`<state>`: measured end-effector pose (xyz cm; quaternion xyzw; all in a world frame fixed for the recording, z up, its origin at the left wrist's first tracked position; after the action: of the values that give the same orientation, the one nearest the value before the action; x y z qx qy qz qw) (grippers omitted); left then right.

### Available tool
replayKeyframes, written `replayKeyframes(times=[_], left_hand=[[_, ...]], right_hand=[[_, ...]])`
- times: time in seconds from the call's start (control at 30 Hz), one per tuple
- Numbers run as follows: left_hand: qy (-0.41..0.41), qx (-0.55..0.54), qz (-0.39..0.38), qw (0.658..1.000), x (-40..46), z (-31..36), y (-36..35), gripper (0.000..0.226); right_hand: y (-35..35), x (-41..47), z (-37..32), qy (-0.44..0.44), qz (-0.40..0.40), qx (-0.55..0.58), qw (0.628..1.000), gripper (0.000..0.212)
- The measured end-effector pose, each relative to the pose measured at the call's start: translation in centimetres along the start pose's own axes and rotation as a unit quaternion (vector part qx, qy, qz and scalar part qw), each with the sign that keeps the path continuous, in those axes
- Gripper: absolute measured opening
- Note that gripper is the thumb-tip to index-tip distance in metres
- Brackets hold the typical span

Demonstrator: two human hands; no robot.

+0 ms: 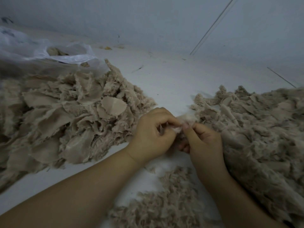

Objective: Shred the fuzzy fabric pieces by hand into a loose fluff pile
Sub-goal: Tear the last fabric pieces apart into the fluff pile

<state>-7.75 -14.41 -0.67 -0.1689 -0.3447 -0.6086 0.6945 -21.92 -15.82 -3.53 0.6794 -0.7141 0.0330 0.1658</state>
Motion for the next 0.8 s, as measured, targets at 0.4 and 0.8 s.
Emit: replayKeyframes(times=[0.4,0.8], left_hand=[[0.252,-0.114,-0.010,0.961,0.3,-2.4,0.0,0.020],[0.288,-0.205,0.013,0.935,0.4,-2.6,1.0,0.030]], right_hand=[[-0.2,-0.1,0.2,-0.055,-0.009,0.074,0.996,0.035],[-0.1,0.0,0.3,-0.075,0.001,0.075,0.994,0.029]])
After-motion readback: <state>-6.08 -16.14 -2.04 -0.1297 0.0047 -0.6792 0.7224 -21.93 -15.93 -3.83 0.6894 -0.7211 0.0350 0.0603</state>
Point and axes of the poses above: each hand's wrist, its own x-axis towards the middle knuckle, its own y-axis out of the back of the hand, z = x × y, the point moved 4 cm from there along x, towards the middle knuckle, and after that the axes turned 7 degrees about -x, right-handed, at the moved point
